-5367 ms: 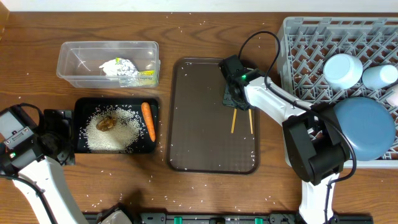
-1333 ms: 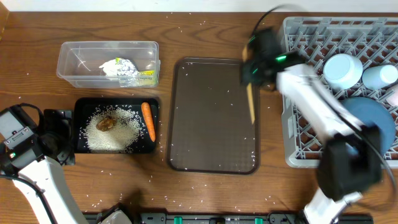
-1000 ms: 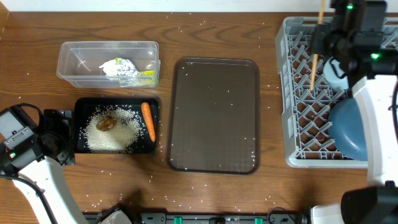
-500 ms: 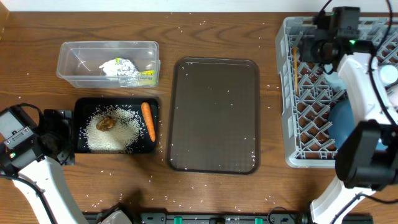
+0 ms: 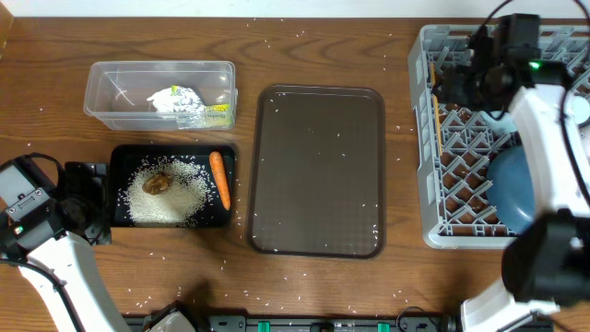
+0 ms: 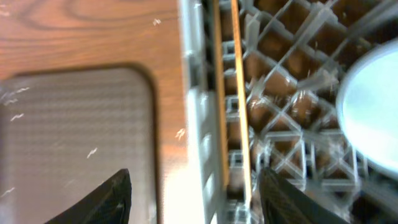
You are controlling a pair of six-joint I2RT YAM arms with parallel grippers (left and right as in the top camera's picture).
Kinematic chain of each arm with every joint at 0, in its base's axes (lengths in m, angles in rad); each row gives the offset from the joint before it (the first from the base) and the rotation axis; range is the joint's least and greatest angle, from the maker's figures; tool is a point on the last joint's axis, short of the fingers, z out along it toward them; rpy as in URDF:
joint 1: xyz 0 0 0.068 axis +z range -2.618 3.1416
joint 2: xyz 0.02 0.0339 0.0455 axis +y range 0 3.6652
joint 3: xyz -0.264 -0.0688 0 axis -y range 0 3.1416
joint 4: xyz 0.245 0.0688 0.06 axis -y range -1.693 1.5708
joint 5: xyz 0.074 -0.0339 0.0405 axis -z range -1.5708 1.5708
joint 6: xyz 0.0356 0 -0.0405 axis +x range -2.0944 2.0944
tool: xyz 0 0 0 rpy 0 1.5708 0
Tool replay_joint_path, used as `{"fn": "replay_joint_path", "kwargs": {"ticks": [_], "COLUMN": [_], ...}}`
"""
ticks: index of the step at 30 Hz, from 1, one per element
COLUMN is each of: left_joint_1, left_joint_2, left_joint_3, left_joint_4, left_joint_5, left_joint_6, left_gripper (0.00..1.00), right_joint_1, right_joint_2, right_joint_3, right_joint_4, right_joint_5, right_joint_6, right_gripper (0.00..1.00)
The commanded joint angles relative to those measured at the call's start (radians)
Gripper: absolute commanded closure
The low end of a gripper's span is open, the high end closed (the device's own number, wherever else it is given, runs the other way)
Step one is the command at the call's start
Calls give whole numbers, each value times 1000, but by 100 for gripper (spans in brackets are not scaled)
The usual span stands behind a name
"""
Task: Sort waste into correct bins and load items into the dishwasher rack
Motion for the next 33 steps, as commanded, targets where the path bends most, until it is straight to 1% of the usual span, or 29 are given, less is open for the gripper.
{"fn": "replay_joint_path", "kwargs": {"ticks": [1, 3, 6, 9, 11, 15, 17, 18, 19, 20, 21, 24, 27, 30, 33], "left_joint_1": [3, 3, 3, 3, 3, 3, 3, 3, 3, 3, 3, 3, 3, 3, 3], "left_joint_2": [-2, -2, -2, -2, -2, -2, -2, -2, -2, -2, -2, -2, -2, -2, -2], "left_joint_3": [2, 2, 2, 2, 2, 2, 2, 2, 2, 2, 2, 2, 2, 2, 2], "left_joint_4": [-3, -4, -3, -3, -4, -3, -4, -4, -4, -4, -4, -4, -4, -4, -4], "left_joint_5": [-10, -10, -10, -10, -10, -10, -10, -10, -10, -10, -10, -10, -10, -10, -10], "left_joint_6": [16, 16, 16, 16, 16, 16, 16, 16, 16, 16, 16, 16, 16, 16, 16], "left_gripper": [2, 2, 2, 2, 2, 2, 2, 2, 2, 2, 2, 2, 2, 2, 2], "right_joint_1": [15, 24, 41, 57, 76, 156, 214, 241, 270, 293, 314, 332, 332, 332, 332], "right_joint_2": [-144, -202, -287, -342, -390, -544, -653, -709, -774, -829, -903, -1058, -1172, -1242, -1269], "right_joint_3": [6, 6, 5, 2, -23, -168, -275, -326, -385, -435, -497, -620, -706, -756, -772], "right_joint_4": [-77, -151, -286, -394, -446, -438, -392, -362, -324, -291, -250, -180, -152, -150, -156], "right_joint_5": [-72, -68, -67, -67, -68, -32, 4, 15, 27, 31, 30, 30, 30, 29, 27], "right_joint_6": [56, 70, 79, 88, 88, 80, 95, 107, 134, 158, 175, 175, 175, 175, 174], "right_gripper": [41, 41, 35, 35, 37, 43, 46, 44, 42, 23, 1, 1, 1, 1, 1]}}
